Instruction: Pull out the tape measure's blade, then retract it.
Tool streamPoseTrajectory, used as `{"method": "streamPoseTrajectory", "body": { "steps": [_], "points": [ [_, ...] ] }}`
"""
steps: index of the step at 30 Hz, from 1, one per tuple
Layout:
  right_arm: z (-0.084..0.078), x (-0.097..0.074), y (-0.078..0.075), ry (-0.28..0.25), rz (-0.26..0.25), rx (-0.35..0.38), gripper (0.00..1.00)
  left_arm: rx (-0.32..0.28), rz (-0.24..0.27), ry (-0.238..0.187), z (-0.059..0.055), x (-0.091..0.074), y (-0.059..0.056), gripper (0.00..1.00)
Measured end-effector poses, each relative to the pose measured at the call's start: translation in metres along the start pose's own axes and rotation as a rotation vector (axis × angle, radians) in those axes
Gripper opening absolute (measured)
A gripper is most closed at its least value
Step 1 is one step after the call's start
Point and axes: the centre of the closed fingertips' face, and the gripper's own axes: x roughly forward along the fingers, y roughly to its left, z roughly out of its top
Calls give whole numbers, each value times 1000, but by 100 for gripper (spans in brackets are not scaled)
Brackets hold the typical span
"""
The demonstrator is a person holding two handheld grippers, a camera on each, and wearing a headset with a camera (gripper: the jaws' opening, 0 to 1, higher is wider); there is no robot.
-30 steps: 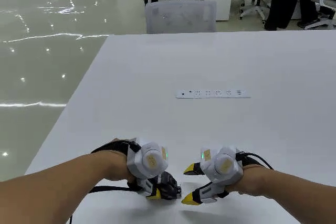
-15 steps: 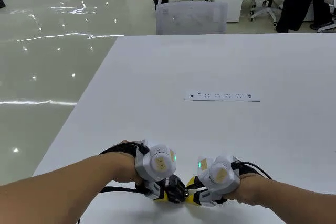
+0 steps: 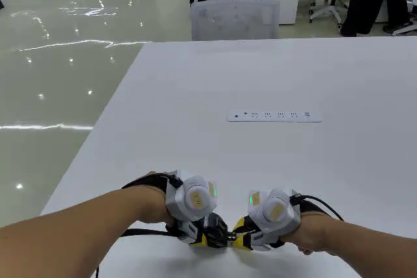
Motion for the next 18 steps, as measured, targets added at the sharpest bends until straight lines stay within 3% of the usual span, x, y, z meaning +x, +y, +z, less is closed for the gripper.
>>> {"method": "streamPoseTrajectory", "body": {
  "steps": [6,10,13,15,18],
  "points": [
    [-11,-11,-1,10,5,12,10,-4,-2,-5,1,1,0,33],
    [-7,-5,2,19,7,9,12,5,-4,-8,0,1,0,33],
    [-4,-3,2,66,7,-21,14,3,-3,-10,0,0,0,33],
    [4,1,4,26,21,-17,16,9,0,-10,0,0,0,33],
    [4,10,1,49,5,-33,15,6,2,-12,0,0,0,33]
  ]
}}
